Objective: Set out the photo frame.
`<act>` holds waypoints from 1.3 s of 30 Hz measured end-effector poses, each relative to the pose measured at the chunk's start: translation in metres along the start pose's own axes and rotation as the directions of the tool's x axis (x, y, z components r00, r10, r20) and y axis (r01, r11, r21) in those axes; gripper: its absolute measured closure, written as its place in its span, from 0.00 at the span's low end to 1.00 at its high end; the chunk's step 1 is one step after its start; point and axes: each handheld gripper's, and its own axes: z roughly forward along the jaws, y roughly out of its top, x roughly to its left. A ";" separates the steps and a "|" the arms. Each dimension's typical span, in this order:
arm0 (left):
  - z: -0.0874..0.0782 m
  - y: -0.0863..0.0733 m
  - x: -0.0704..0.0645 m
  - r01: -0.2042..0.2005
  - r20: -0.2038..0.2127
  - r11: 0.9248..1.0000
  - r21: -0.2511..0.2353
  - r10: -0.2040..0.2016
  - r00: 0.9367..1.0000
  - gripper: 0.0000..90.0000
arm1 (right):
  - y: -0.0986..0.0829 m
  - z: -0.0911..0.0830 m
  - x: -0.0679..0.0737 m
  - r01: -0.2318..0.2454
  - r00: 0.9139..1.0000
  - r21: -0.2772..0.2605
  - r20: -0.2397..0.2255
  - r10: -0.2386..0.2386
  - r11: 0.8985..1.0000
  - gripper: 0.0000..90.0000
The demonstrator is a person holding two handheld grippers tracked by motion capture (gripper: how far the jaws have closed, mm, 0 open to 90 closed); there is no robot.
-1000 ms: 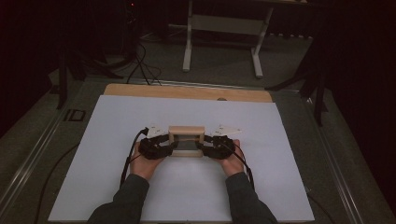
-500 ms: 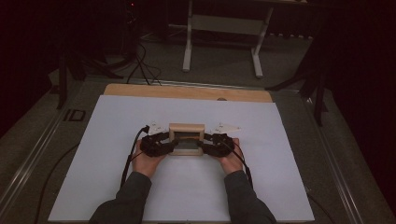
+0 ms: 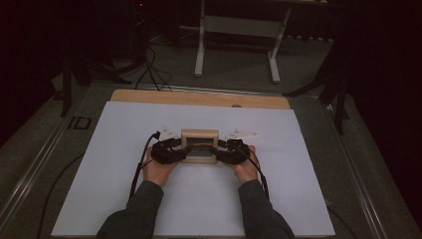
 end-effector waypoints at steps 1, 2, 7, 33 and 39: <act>0.000 0.000 0.000 0.002 0.000 1.000 0.001 -0.002 1.000 0.54 | 0.000 0.000 0.000 -0.001 1.000 -0.001 -0.002 0.001 1.000 0.59; 0.001 0.000 0.000 0.003 0.001 1.000 0.004 -0.003 1.000 0.53 | 0.000 0.000 -0.001 -0.003 1.000 -0.002 -0.004 0.003 1.000 0.59; 0.004 0.000 0.002 0.015 0.014 1.000 0.016 -0.015 1.000 0.49 | 0.000 0.001 -0.002 -0.013 1.000 -0.005 -0.008 0.013 1.000 0.58; -0.017 -0.003 0.007 -0.001 0.004 1.000 0.030 0.001 1.000 0.45 | -0.001 -0.011 0.001 0.014 1.000 0.025 -0.017 -0.013 1.000 0.48; -0.029 -0.004 0.010 -0.005 -0.015 1.000 0.027 0.005 1.000 0.45 | -0.001 -0.019 0.002 0.037 0.999 0.034 -0.016 -0.037 0.999 0.46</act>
